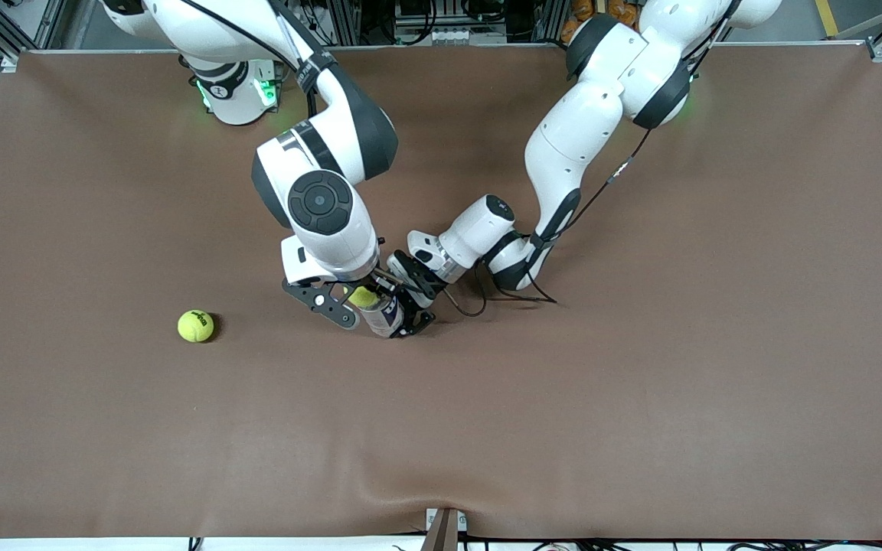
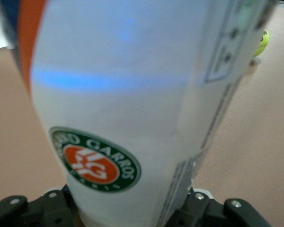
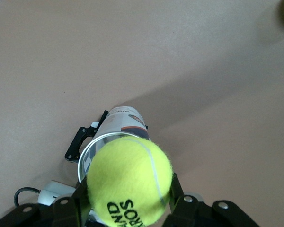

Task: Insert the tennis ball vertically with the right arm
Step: 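Lower the ball into the can and open the right gripper, then move the right gripper to the second yellow tennis ball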

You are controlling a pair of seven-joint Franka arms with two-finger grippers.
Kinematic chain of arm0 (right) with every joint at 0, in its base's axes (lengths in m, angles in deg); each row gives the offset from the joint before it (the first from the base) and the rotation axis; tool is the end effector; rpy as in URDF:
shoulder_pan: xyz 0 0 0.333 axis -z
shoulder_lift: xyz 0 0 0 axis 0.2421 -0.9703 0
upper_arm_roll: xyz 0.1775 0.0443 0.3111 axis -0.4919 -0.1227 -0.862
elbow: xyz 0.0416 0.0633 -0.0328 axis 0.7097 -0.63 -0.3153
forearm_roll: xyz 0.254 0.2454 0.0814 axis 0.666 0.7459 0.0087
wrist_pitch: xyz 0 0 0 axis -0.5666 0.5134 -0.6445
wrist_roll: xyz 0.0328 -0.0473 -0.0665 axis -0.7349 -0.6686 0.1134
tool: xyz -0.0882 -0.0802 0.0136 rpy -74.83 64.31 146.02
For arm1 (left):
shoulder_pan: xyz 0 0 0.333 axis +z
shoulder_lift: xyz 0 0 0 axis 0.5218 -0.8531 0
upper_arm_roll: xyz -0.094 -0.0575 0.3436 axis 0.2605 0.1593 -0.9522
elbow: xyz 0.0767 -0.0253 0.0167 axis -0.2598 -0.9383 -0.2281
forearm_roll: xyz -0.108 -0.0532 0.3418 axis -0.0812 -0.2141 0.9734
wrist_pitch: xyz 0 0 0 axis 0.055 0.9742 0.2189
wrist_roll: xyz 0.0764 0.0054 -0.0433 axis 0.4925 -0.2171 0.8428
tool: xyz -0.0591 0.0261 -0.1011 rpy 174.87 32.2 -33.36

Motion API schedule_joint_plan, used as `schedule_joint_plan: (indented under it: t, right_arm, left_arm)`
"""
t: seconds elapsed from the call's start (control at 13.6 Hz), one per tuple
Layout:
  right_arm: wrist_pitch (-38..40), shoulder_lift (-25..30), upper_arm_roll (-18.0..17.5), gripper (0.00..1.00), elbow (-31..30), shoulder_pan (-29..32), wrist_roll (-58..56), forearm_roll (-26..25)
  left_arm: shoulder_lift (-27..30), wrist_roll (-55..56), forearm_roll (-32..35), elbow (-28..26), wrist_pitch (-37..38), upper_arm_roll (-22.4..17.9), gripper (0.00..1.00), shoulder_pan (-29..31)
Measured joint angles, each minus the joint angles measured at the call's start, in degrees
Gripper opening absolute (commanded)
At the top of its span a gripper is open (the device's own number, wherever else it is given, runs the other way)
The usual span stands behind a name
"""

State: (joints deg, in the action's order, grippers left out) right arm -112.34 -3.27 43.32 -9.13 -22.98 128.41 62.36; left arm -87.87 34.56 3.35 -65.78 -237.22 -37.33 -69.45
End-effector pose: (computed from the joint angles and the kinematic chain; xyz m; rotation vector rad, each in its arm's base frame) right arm 0.5886 0.3948 0.4337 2.9816 -0.8336 -0.0987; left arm 0.5332 -0.5680 0.1466 2.1574 -1.0306 1.1478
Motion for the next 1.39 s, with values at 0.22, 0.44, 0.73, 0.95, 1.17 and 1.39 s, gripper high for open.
schedule_joint_plan:
  t: [0.22, 0.44, 0.73, 0.95, 1.17, 1.39]
  right_arm:
    - [0.03, 0.0, -0.04, 1.0, 0.0, -0.08, 0.0, 0.0]
    - [0.04, 0.0, -0.18, 1.0, 0.0, -0.8, 0.0, -0.01]
    - [0.05, 0.03, -0.02, 1.0, 0.06, -0.96, 0.0, -0.02]
    - [5.22, 0.7, 0.57, 1.0, 0.68, -0.6, -2.63, -0.33]
    - [12.28, 3.27, 1.2, 1.0, 1.25, 3.47, -12.3, -0.41]
    - [16.34, 6.64, 1.41, 1.0, 1.33, 10.76, -22.08, -0.42]
  left_arm:
    - [0.0, 0.0, 0.0, 0.0, 0.0, 0.0, 0.79, 0.0]
    - [-0.01, 0.0, -0.19, 0.0, 0.0, 0.0, 0.79, 0.06]
    - [-0.02, 0.0, -0.23, 0.0, -0.04, -0.01, 0.8, 0.19]
    - [-0.03, 0.01, -0.23, 0.0, -0.08, 0.0, 0.8, 0.39]
    - [-0.04, 0.01, -0.24, 0.0, -0.11, 0.0, 0.8, 0.4]
    - [-0.04, 0.01, -0.24, 0.0, -0.12, 0.0, 0.8, 0.42]
